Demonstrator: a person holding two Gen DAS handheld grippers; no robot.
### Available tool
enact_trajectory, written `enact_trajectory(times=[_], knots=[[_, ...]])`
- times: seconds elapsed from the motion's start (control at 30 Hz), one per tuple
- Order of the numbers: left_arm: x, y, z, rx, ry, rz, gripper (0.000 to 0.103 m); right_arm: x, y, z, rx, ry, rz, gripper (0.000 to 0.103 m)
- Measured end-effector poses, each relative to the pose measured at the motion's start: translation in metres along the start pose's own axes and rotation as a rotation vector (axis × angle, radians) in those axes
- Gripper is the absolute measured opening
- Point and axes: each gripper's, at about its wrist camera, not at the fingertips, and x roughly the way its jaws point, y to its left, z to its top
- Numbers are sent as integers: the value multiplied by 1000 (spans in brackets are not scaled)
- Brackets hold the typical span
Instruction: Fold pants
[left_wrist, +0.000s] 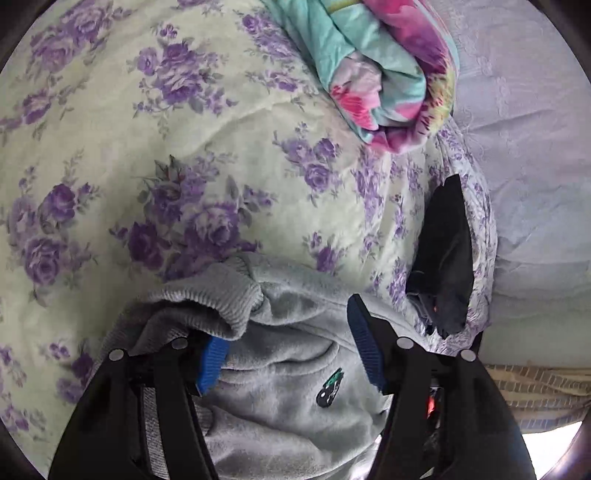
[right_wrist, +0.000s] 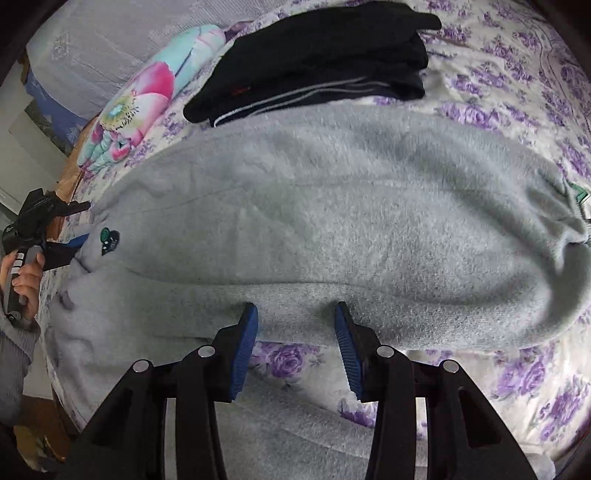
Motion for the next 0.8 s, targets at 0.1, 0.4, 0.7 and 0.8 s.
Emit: enact_trajectory(times=[0.1,0.4,0.7,0.8], knots=[[-1,1,7,-53,43,-79,80,0,4,6,-20,33,2,49],[-37,-3,-17,21,21,-110,84,-12,19,6,-105,5,-30,59],[-57,3,-36,-19,-21,-143,83,-41,19,1,-131,-95,65,67],[-85,-12,-71,100,-50,-100,85,-67,16,5,-189,-190,113,69]])
